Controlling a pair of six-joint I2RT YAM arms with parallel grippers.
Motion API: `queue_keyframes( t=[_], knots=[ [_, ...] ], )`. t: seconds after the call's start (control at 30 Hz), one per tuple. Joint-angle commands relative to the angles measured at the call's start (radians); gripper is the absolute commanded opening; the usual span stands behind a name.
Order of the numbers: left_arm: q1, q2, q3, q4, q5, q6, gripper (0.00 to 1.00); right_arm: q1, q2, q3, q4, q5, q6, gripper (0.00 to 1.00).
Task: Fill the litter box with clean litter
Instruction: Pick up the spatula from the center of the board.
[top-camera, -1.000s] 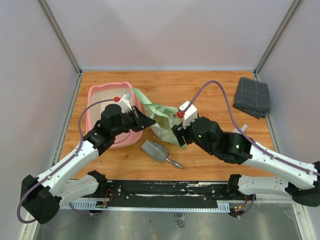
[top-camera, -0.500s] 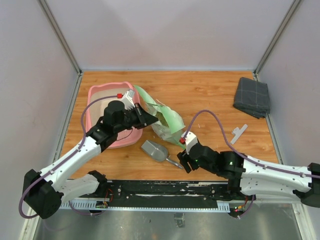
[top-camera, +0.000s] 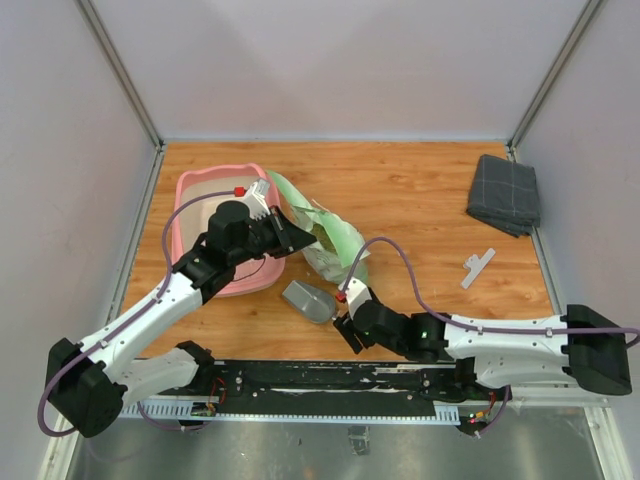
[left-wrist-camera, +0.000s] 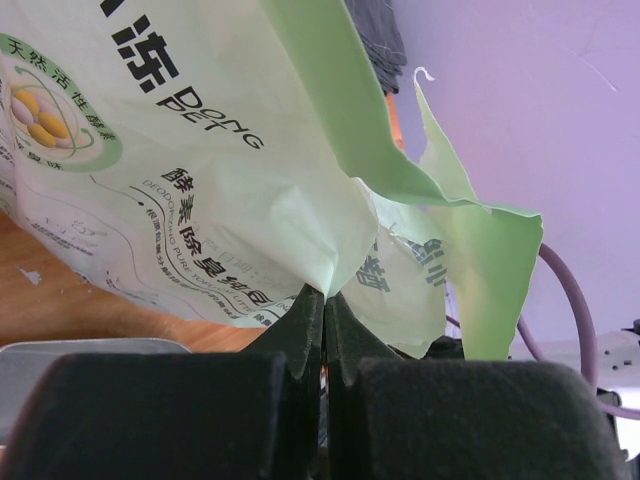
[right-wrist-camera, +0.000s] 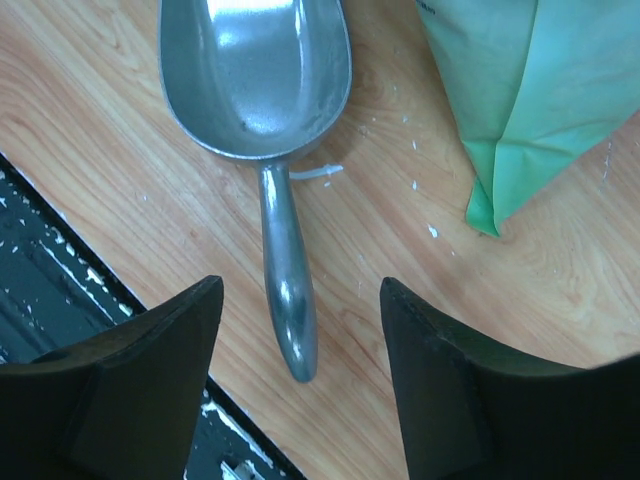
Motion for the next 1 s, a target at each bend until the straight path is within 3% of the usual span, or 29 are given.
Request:
queue_keyframes(
  t=[0.0, 0.27, 0.7, 0.97],
  knots=[
    [-0.01, -0.021, 0.073, 0.136, -0.001, 0.002, 0.0, 0.017, 0.044, -0.028, 0.104, 0.035, -0.003, 0.63],
    [-0.01, -0.026, 0.074, 0.13, -0.005, 0.003, 0.0, 0.038, 0.142, -0.04, 0.168, 0.074, -0.015, 0.56],
    [-0.01, -0.04, 0.057, 0.113, -0.016, 0.009, 0.0, 0.056, 0.19, -0.049, 0.234, 0.114, -0.053, 0.17],
    [-0.01, -0.038, 0.045, 0.102, -0.02, 0.018, 0.0, 0.067, 0.044, 0.047, -0.034, 0.149, -0.04, 0.03]
  ],
)
